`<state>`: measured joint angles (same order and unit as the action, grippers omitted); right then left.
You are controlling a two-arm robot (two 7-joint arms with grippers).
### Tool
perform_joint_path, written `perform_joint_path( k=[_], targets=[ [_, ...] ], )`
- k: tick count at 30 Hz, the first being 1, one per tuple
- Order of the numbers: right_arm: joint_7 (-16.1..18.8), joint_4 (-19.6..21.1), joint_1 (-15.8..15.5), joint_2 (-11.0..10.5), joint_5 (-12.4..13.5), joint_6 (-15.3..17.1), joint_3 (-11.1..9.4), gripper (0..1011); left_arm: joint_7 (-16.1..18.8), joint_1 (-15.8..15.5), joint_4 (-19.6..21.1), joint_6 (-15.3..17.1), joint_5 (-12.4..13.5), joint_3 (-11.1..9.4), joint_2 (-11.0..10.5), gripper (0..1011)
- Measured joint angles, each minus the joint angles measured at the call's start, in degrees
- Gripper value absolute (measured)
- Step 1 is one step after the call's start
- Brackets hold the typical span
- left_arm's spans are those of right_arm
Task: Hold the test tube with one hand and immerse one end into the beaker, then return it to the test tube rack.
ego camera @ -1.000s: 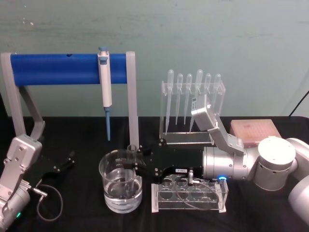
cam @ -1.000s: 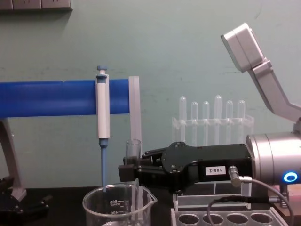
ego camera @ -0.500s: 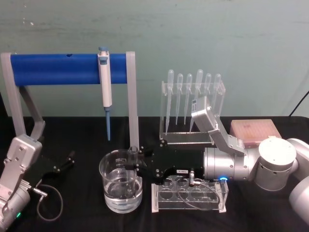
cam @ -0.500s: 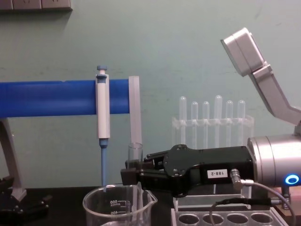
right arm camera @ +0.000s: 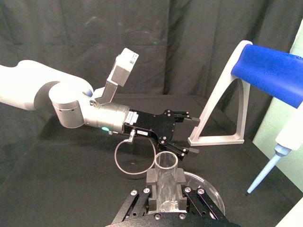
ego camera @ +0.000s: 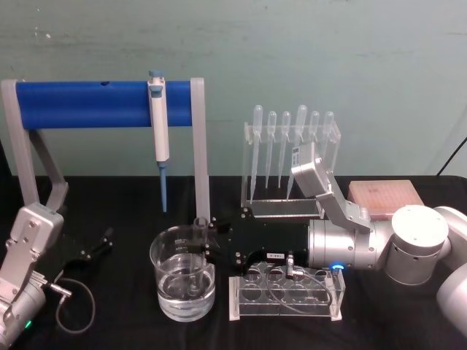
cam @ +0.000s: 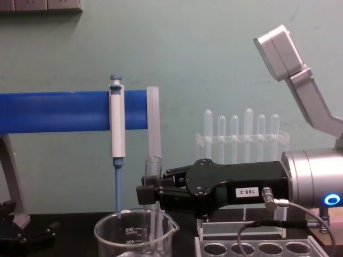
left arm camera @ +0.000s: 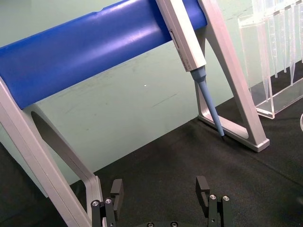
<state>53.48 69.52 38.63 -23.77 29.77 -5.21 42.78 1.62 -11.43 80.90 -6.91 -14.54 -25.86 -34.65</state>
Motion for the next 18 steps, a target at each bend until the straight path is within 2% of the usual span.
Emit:
perform_joint_path(
  k=[18],
  targets=[
    [0.01,0.06,0.01,0.08,0.03,-0.12,-0.04,226,0.0,0.0,0.0,0.0,0.0,0.0,0.0,1000]
  ],
)
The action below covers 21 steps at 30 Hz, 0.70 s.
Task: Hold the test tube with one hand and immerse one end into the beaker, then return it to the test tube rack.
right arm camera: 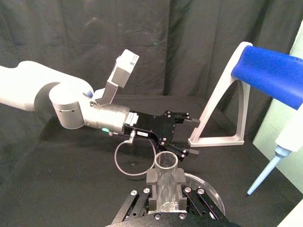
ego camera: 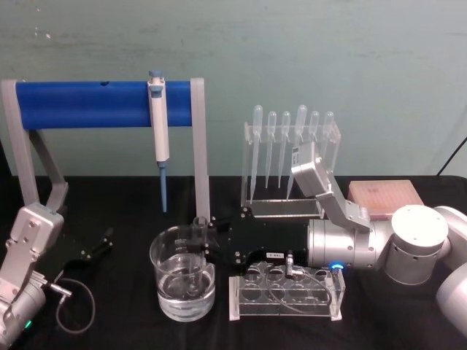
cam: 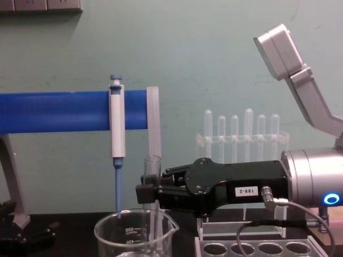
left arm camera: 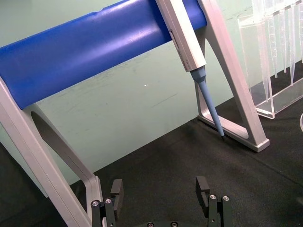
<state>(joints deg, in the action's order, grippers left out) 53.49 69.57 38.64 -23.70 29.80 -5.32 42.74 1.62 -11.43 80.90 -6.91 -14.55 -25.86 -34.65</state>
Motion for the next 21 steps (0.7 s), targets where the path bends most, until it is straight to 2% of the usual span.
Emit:
perform_joint_path(
  k=[21],
  targets=[
    [-0.11,-0.94,0.75,0.75,-0.43,0.13,0.1,226,0.0,0.0,0.0,0.0,0.0,0.0,0.0,1000]
  ],
)
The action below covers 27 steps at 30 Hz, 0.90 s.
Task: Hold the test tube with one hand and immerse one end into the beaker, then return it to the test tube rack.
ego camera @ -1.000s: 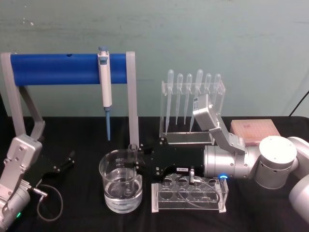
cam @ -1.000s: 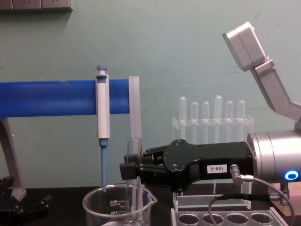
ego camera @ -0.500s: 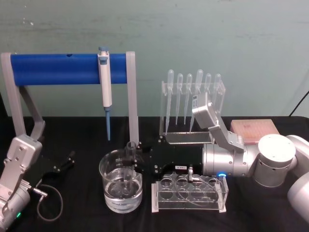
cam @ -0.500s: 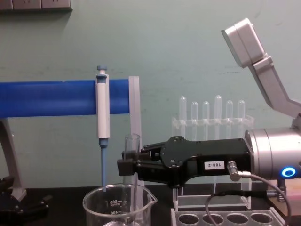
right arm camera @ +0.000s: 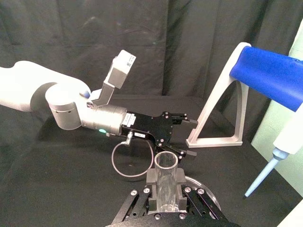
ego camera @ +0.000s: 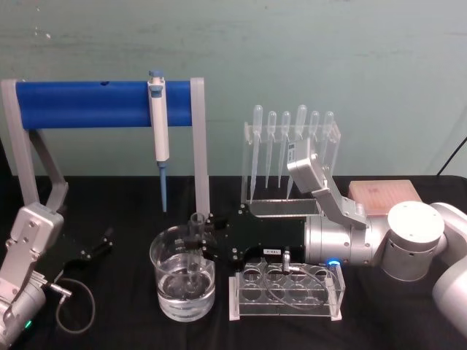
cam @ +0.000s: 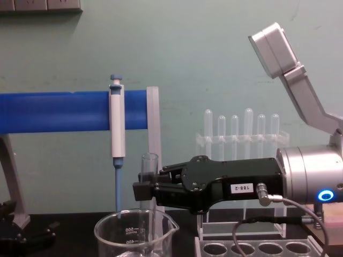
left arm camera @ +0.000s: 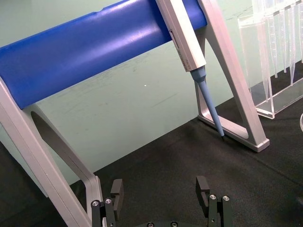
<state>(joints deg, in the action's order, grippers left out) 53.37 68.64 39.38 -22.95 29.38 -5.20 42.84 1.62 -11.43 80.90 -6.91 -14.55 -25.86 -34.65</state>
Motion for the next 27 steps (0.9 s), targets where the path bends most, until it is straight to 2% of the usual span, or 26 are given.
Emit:
perform_joint_path(
  k=[27],
  targets=[
    [0.03,-0.62,-0.05,0.09,-0.2,-0.1,0.02,226,0.0,0.0,0.0,0.0,0.0,0.0,0.0,1000]
  ],
)
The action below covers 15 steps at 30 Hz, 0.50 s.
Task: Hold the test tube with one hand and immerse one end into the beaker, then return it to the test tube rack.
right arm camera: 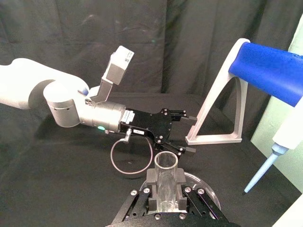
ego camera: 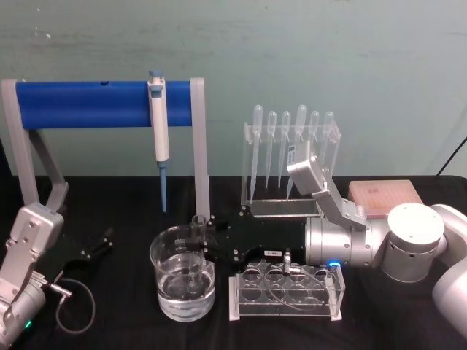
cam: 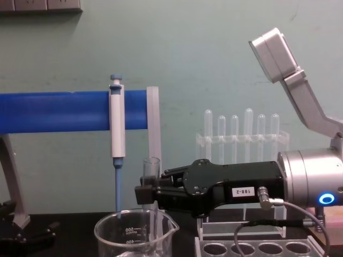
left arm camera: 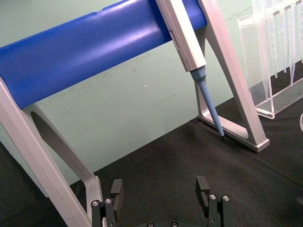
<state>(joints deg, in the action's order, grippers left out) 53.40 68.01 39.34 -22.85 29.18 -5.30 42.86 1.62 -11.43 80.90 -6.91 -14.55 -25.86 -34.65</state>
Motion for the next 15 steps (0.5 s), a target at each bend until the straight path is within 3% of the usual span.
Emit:
perform_joint_path(
  k=[15],
  targets=[
    [0.01,0.02,0.0,0.0,0.0,0.0,0.01,225,0.0,0.0,0.0,0.0,0.0,0.0,0.0,1000]
  ],
)
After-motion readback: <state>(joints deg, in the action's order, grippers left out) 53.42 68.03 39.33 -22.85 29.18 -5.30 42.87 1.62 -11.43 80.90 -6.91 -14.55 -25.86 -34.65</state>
